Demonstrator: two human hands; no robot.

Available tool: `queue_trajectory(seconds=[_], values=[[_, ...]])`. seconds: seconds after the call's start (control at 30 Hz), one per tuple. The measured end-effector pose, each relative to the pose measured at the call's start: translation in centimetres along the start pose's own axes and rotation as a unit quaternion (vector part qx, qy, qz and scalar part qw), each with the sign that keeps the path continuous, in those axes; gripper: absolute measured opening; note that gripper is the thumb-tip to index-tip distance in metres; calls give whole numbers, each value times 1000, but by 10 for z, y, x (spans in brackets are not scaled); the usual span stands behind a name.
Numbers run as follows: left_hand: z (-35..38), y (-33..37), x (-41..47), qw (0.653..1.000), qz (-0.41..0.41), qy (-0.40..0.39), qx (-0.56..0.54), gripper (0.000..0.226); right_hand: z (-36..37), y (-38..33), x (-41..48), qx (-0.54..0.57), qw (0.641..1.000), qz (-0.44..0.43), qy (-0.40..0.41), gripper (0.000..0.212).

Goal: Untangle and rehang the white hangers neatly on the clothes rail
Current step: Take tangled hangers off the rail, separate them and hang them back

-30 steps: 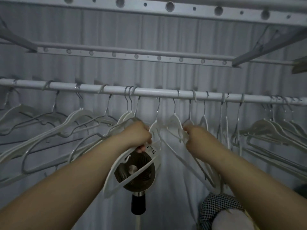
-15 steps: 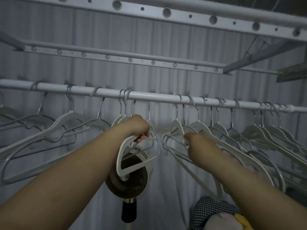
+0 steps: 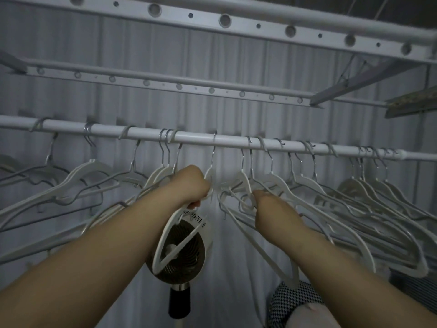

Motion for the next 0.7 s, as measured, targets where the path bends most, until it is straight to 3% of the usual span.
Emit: queue_trajectory(seconds=[0.27, 0.4, 0.53, 0.7], values=[[6, -5, -10, 997, -7, 1, -71, 22, 6, 1, -1, 37, 999, -16, -11, 31], [3, -7, -24, 998, 47, 28, -14, 25, 0, -4, -3, 37, 998, -47, -7, 45], [-11, -17, -42, 990, 77, 116, 2, 26, -11, -19, -3, 20, 994, -99, 46, 52], [-42, -48, -75, 956, 56, 286, 17, 23, -12, -46, -3, 101, 975, -178, 92, 44]])
Point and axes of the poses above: each hand's wrist, its own x-axis towards the middle knuckle, its own z-axis out of the palm, y = z × x, the point moved 1 cm from there along x, towards the middle knuckle, and after that the axes turned 15 degrees about x, right-handed, at the moved point
